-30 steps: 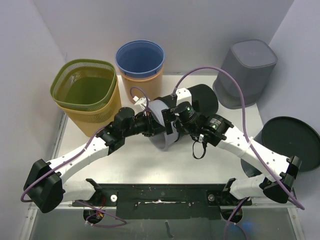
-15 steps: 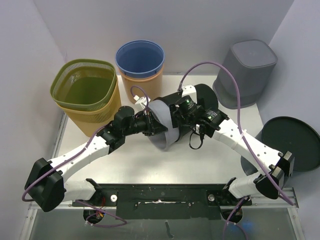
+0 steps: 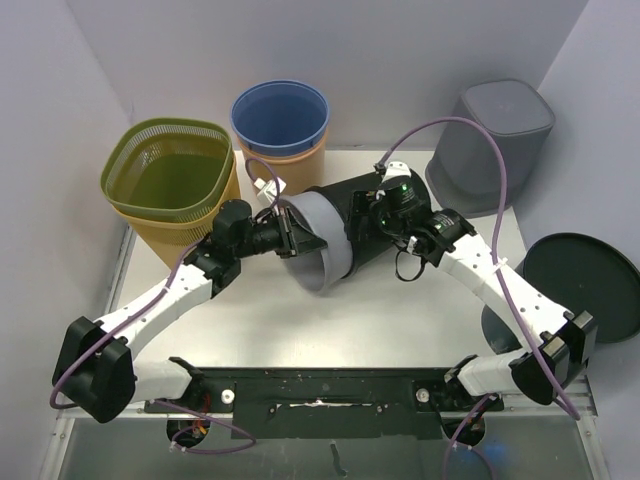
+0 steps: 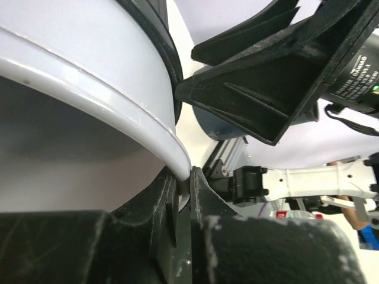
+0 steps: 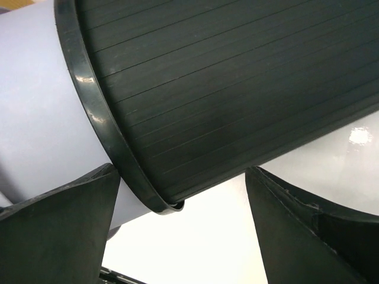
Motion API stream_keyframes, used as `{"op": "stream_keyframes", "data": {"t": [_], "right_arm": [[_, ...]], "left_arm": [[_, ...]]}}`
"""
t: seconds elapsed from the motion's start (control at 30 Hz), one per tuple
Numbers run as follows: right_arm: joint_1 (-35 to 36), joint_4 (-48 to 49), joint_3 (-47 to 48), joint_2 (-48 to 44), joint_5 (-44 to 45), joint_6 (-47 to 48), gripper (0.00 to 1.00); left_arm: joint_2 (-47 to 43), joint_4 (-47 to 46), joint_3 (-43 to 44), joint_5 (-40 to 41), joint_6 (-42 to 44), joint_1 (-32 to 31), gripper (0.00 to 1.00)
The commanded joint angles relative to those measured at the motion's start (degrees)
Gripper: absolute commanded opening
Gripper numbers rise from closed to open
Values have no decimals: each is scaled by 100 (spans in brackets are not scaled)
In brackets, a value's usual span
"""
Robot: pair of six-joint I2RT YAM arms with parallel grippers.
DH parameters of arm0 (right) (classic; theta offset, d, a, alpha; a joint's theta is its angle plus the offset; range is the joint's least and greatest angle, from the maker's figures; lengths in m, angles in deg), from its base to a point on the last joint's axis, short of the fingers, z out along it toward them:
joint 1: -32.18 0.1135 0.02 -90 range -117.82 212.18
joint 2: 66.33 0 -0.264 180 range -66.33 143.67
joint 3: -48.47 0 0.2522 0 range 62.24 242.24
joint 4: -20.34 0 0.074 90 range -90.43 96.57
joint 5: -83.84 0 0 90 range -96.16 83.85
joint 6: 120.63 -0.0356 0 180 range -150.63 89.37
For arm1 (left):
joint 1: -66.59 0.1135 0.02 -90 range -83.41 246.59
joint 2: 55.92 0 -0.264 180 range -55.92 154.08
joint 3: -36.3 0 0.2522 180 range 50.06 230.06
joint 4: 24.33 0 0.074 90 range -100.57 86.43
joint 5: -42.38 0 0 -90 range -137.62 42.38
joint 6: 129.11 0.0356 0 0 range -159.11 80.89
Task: Turn the large container upside down
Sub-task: Adjust the container at the center of the board.
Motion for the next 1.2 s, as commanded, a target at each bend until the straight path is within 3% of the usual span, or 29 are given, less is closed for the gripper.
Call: {"op": "stream_keyframes", "data": {"t": [0.0, 0.4, 0.63, 0.87, 1.17], "right_arm": [[-654, -849, -338, -79, 1458, 321, 84], [-1193, -800, -715, -354, 1005, 368, 84], [-1136, -744, -350, -567, 455, 486, 82], [-735, -578, 273, -598, 238, 463, 86], [98, -416, 1161, 191, 547, 489, 88]], "left_arm": [[-611, -1168, 598, -993, -262, 400, 0], [-896, -1302, 961, -1208, -291, 566, 0], [-876, -1321, 701, -1191, -193, 580, 0], [-801, -1376, 655, -1209, -261, 572, 0], [-782, -1257, 735, -1165, -231, 555, 0]]}}
